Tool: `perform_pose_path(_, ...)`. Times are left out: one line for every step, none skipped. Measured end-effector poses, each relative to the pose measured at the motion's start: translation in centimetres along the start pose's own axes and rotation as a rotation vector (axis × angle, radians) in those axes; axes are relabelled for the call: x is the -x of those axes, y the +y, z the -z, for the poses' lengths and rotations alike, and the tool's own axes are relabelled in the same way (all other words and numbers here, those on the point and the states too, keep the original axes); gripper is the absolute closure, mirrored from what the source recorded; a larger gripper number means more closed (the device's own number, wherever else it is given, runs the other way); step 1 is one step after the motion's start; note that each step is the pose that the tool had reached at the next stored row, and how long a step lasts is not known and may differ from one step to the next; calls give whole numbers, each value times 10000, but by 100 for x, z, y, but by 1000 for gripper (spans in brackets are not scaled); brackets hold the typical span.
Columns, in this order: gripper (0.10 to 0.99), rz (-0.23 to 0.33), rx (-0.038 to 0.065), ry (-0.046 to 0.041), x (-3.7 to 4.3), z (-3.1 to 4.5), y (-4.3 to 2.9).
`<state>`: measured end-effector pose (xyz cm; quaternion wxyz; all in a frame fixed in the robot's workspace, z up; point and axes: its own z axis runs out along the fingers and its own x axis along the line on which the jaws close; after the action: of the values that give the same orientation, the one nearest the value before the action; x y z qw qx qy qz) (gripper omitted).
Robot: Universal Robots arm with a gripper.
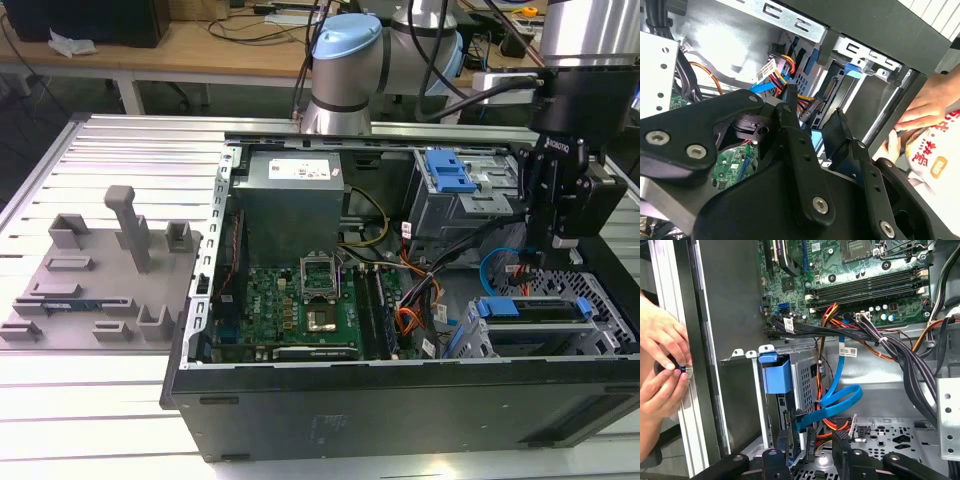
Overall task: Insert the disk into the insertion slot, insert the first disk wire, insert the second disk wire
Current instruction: 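Insert the first disk wire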
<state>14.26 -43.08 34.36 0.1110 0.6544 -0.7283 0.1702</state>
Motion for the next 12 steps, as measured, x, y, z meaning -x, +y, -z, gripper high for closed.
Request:
perform_pose_path(616,1,-3,25,7,2,1)
perform_pose_path(631,3,-7,59,17,3,2)
perform_pose_path(631,4,-10,83,24,5,3)
perform_pose_path(706,5,-11,96,28,5,3)
perform_pose_path(706,8,-17,137,43,4,5)
perform_pose_path(706,9,-18,147,47,1,5)
perform_pose_path(706,10,-19,158,50,0,4)
perform_pose_path(706,12,-22,174,56,-2,0)
perform_pose_path(706,13,-23,180,60,-3,-3)
perform_pose_path(706,11,-23,187,70,-4,-5)
perform_pose_path(706,11,-23,195,75,-5,-5)
perform_pose_path(706,12,-24,205,80,-6,-4)
